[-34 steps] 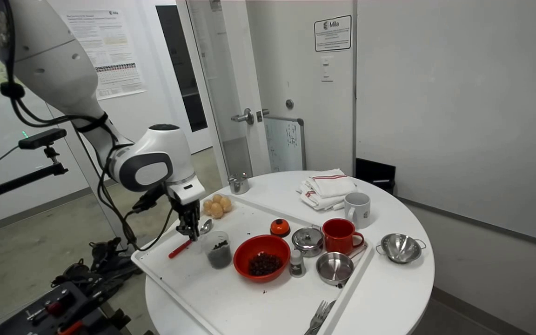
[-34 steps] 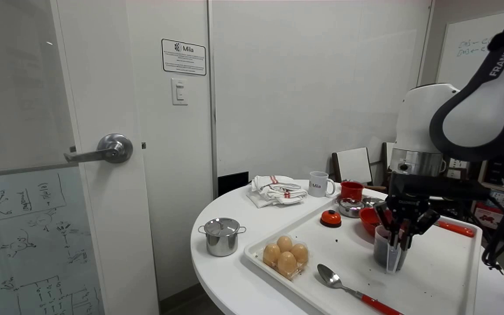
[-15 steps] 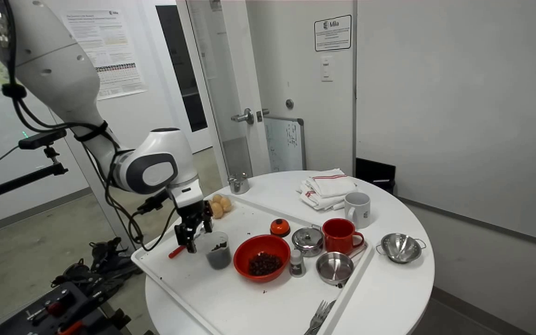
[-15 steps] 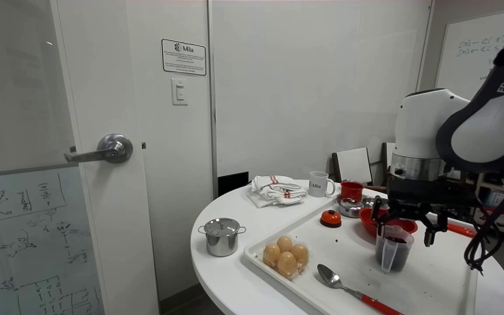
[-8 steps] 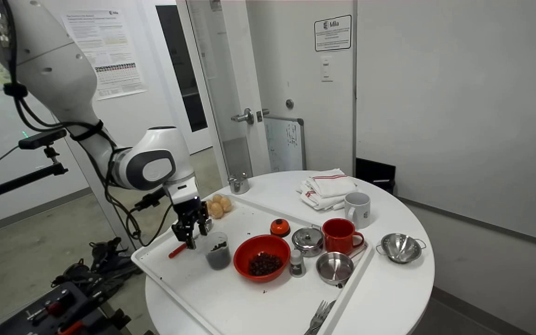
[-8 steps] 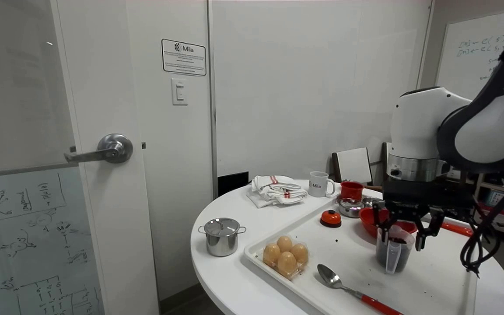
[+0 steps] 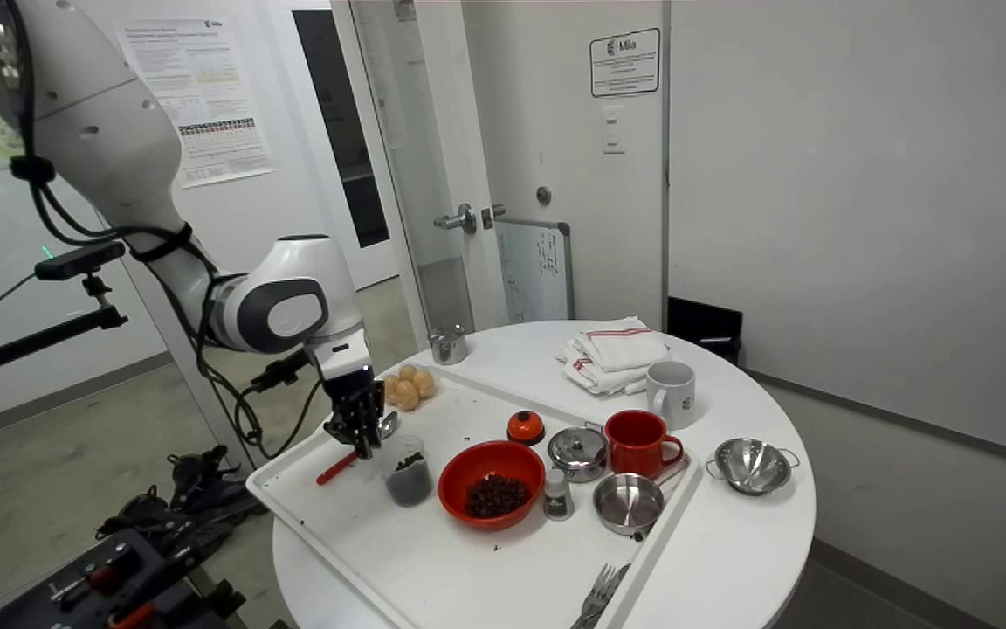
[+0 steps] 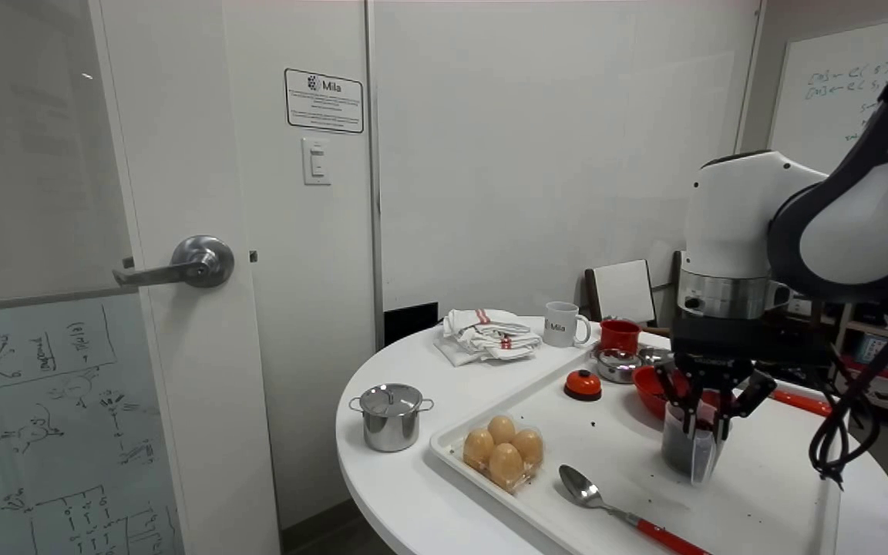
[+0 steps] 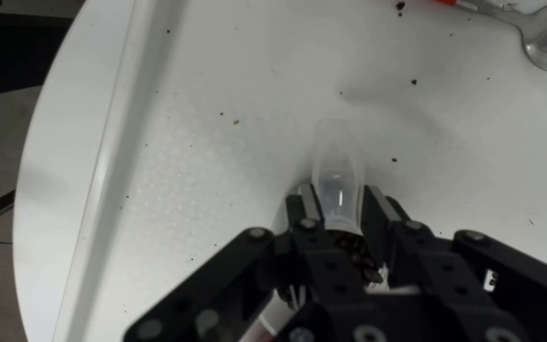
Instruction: Pour the contents in the clear jug into the red bowl three times
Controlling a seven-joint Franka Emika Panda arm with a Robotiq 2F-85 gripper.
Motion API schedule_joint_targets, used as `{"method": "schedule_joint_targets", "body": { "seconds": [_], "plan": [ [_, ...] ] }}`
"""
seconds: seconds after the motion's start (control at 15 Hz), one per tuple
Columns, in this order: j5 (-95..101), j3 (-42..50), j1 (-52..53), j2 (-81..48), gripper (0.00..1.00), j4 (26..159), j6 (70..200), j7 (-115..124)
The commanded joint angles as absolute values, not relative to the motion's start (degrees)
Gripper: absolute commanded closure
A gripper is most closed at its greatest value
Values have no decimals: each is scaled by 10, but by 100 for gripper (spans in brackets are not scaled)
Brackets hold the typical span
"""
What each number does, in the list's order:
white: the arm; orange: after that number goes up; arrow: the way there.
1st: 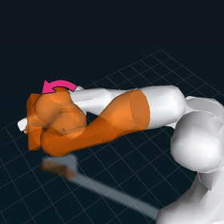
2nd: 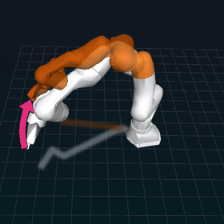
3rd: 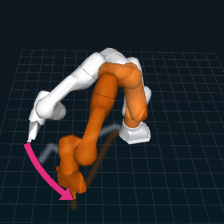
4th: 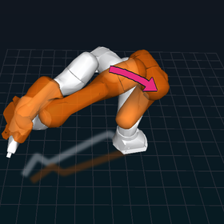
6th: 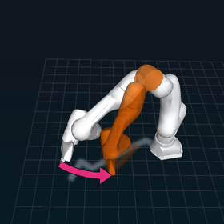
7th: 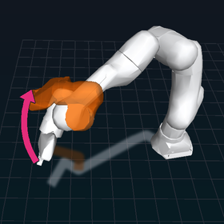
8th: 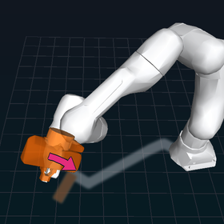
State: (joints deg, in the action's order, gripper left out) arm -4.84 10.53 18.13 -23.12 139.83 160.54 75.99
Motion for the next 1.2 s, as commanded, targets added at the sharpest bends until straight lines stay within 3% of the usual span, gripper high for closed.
{"method": "schedule_joint_targets", "body": {
  "seconds": [0.0, 0.4, 1.13],
  "plan": [
    [-45, 88, 159, -210, 88, 1400, 1589, 755],
    [-40, 85, 120, -125, 88, 1415, 1545, 734],
    [-203, 50, -20, -114, 89, 1268, 1268, 552]
  ]
}}
